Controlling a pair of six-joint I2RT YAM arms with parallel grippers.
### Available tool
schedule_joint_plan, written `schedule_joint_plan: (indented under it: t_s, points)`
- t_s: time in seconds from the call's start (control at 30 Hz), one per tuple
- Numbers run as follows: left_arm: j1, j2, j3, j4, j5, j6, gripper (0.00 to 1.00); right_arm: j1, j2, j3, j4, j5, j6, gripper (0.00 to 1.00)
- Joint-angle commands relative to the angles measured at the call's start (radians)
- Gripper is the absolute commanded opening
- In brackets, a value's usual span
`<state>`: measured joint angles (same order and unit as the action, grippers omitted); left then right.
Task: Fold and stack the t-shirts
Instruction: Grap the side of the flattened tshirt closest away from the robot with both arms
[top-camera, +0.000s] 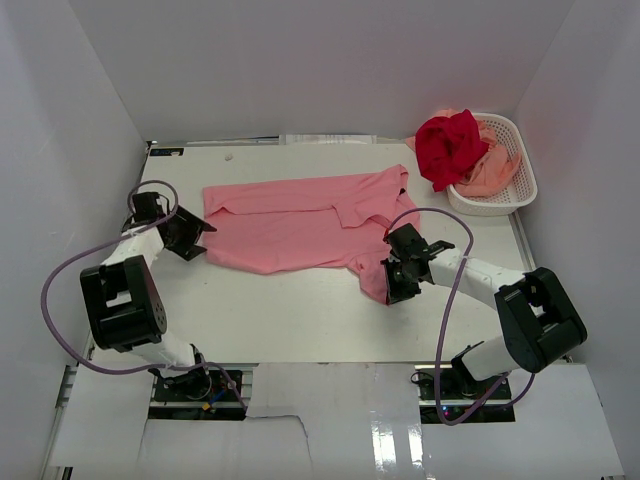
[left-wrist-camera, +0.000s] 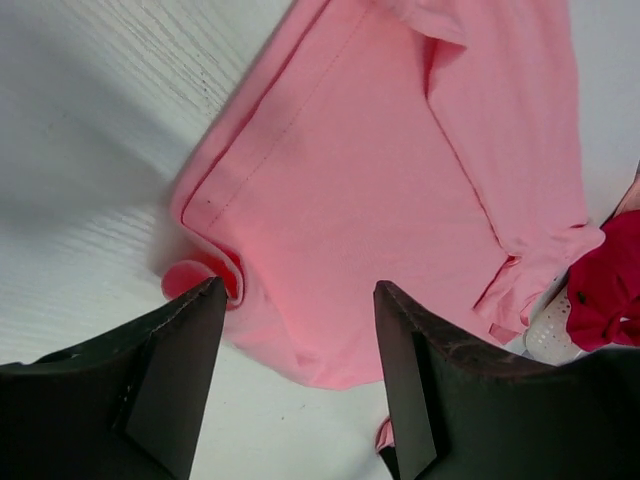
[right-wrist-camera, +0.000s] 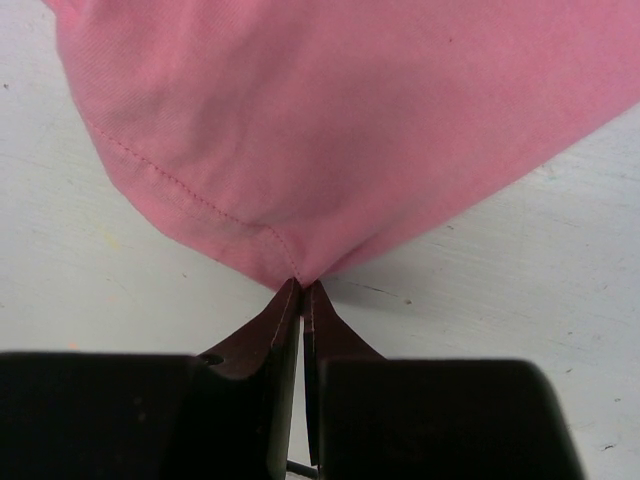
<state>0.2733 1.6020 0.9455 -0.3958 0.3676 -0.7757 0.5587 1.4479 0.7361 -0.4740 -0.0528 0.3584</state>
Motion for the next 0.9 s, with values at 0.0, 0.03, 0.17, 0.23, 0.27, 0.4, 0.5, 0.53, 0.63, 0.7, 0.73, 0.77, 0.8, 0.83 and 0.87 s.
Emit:
schedule_joint_plan:
  t_s: [0.0, 0.03, 0.17, 0.23, 0.27, 0.4, 0.5, 0.53, 0.63, 0.7, 0.73, 0.77, 0.8, 0.83, 0.87]
  points:
    - [0.004, -0.124, -0.02, -0.006, -0.056, 0.023, 0.71, 0.01, 0.029, -0.057, -0.048, 0.005, -0.013, 0.08]
    - [0.004, -0.138, -0.034, -0.002, -0.062, 0.023, 0.71, 0.01, 0.029, -0.058, -0.046, 0.005, -0.015, 0.08]
    - [0.004, -0.149, -0.047, -0.001, -0.041, 0.042, 0.7, 0.01, 0.032, -0.058, -0.041, -0.001, -0.016, 0.08]
    - [0.004, -0.145, -0.051, -0.015, -0.042, 0.05, 0.7, 0.01, 0.031, -0.057, -0.044, 0.001, -0.016, 0.08]
    - [0.004, -0.149, -0.062, -0.02, -0.064, 0.058, 0.69, 0.01, 0.028, -0.055, -0.046, 0.002, -0.018, 0.08]
    - [0.01, -0.168, -0.086, -0.043, -0.108, 0.07, 0.68, 0.01, 0.026, -0.049, -0.051, 0.002, -0.019, 0.08]
    - [0.035, -0.207, -0.137, -0.066, -0.095, 0.049, 0.64, 0.01, 0.022, -0.047, -0.057, 0.005, -0.021, 0.08]
    - [0.041, -0.224, -0.155, -0.067, -0.088, 0.04, 0.62, 0.01, 0.022, -0.044, -0.058, 0.007, -0.021, 0.08]
    - [0.05, -0.332, -0.22, -0.081, -0.085, 0.015, 0.59, 0.01, 0.022, -0.043, -0.06, 0.005, -0.022, 0.08]
    - [0.05, -0.43, -0.244, -0.084, -0.081, 0.007, 0.58, 0.01, 0.019, -0.044, -0.06, 0.005, -0.022, 0.08]
    - [0.05, -0.457, -0.267, -0.086, -0.069, 0.003, 0.57, 0.01, 0.019, -0.044, -0.058, 0.005, -0.022, 0.08]
    - [0.05, -0.499, -0.275, -0.1, -0.064, 0.0, 0.57, 0.012, 0.022, -0.046, -0.058, 0.005, -0.024, 0.08]
    - [0.05, -0.511, -0.28, -0.106, -0.062, -0.002, 0.57, 0.01, 0.023, -0.047, -0.055, 0.005, -0.024, 0.08]
    - [0.05, -0.517, -0.293, -0.107, -0.058, -0.005, 0.57, 0.01, 0.025, -0.049, -0.054, 0.004, -0.026, 0.08]
    - [0.052, -0.516, -0.3, -0.109, -0.059, -0.008, 0.58, 0.01, 0.028, -0.05, -0.051, 0.004, -0.026, 0.08]
